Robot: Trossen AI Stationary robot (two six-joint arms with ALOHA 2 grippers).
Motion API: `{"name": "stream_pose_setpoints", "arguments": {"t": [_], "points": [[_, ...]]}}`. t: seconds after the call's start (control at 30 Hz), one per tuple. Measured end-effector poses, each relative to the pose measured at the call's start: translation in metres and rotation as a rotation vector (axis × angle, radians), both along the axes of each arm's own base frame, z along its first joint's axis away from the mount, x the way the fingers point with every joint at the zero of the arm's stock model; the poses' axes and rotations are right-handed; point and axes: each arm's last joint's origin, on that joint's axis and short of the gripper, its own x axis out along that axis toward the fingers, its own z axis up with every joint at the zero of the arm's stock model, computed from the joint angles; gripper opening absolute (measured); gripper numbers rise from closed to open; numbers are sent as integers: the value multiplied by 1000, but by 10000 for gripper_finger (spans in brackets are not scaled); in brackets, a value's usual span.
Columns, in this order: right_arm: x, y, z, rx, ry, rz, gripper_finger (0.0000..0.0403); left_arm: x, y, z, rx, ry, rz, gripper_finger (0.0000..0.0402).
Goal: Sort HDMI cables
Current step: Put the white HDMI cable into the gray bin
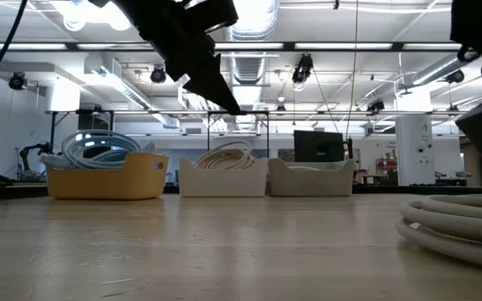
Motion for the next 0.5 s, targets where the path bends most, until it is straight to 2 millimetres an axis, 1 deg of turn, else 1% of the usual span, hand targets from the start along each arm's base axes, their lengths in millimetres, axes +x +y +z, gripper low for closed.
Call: {"name": "stream_pose_setpoints", "arguments": {"t": [0.1, 0.17, 0.27, 0.33, 0.4, 0.5], "points": [[0, 0, 6, 23, -26, 7, 39, -1, 0, 1, 1, 0, -2, 177], [-1, -1, 15, 50, -50, 27, 23, -1, 0, 1, 8, 4, -7, 177], [1, -2, 33, 88, -127, 42, 26, -1, 1, 1, 21, 10, -15, 177], [3, -6, 47, 79, -205, 38, 28, -1, 2, 1, 21, 10, -12, 177], [4, -11, 62, 33, -312, 39, 28, -1, 3, 1, 22, 11, -10, 177], [4, -23, 84, -83, -478, 50, 28, -1, 4, 2, 27, 12, -6, 177]]}}
